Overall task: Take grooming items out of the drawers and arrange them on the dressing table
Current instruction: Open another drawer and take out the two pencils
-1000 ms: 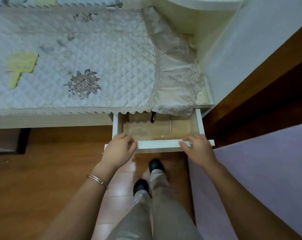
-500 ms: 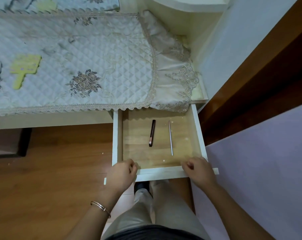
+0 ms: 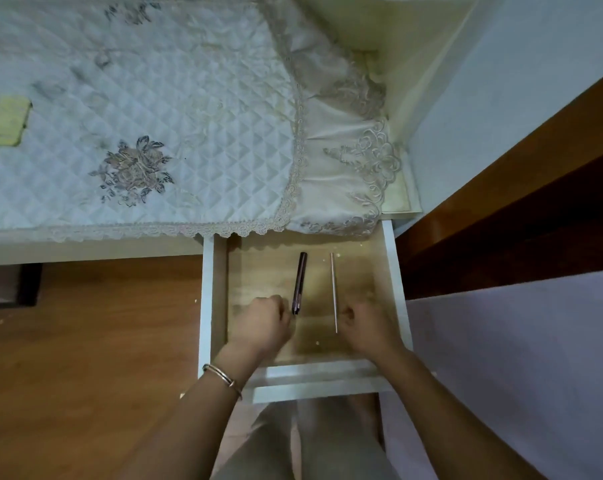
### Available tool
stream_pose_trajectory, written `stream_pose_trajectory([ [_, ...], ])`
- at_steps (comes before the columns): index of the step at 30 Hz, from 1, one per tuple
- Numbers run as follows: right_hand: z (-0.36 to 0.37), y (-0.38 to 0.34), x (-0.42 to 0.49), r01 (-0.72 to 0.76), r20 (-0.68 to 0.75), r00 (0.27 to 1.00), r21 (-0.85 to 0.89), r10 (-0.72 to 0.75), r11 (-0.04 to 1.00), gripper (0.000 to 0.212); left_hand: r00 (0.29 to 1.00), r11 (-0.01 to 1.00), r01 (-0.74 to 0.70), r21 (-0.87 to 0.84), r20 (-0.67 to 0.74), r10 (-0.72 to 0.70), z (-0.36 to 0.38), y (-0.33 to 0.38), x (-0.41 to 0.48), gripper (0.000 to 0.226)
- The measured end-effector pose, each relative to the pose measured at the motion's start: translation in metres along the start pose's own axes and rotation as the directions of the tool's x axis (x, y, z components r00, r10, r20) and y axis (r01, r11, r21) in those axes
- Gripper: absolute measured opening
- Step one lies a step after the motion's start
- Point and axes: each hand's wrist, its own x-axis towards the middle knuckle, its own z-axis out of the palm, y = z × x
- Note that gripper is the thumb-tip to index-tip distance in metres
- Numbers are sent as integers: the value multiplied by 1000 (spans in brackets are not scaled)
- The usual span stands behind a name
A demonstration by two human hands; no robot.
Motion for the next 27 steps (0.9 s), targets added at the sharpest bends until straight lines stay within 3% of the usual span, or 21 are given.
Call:
stream_pose_trajectory([
  [2, 3, -10, 24, -20, -26, 999, 95, 23, 995, 13, 999, 996, 37, -85, 2, -37, 7, 10, 24, 22],
  [5, 6, -15, 53, -102, -103, 989, 51, 107, 993, 30, 996, 978, 88, -187, 7, -88, 19, 18, 51, 27],
  [10, 17, -14, 71, -171, -149, 975, -49, 162, 984, 22, 987, 958, 158, -240, 8, -161, 31, 23, 65, 33],
  [14, 18, -12, 69, -155, -149, 977, 4, 154, 988, 19, 988, 953, 130, -274, -42, -147, 29, 25, 58, 25],
  [18, 4, -23, 54, -53, -105, 992, 178, 73, 983, 13, 986, 940, 2, -340, -155, -58, 11, 17, 35, 20],
  [22, -13, -58, 34, 116, -106, 991, 329, -86, 937, 33, 944, 888, -93, -451, -323, -65, -25, 2, 7, 23],
  [27, -41, -142, 38, 291, -179, 955, 441, -235, 849, 30, 779, 830, -127, -543, -572, -255, -102, -16, -2, 21],
])
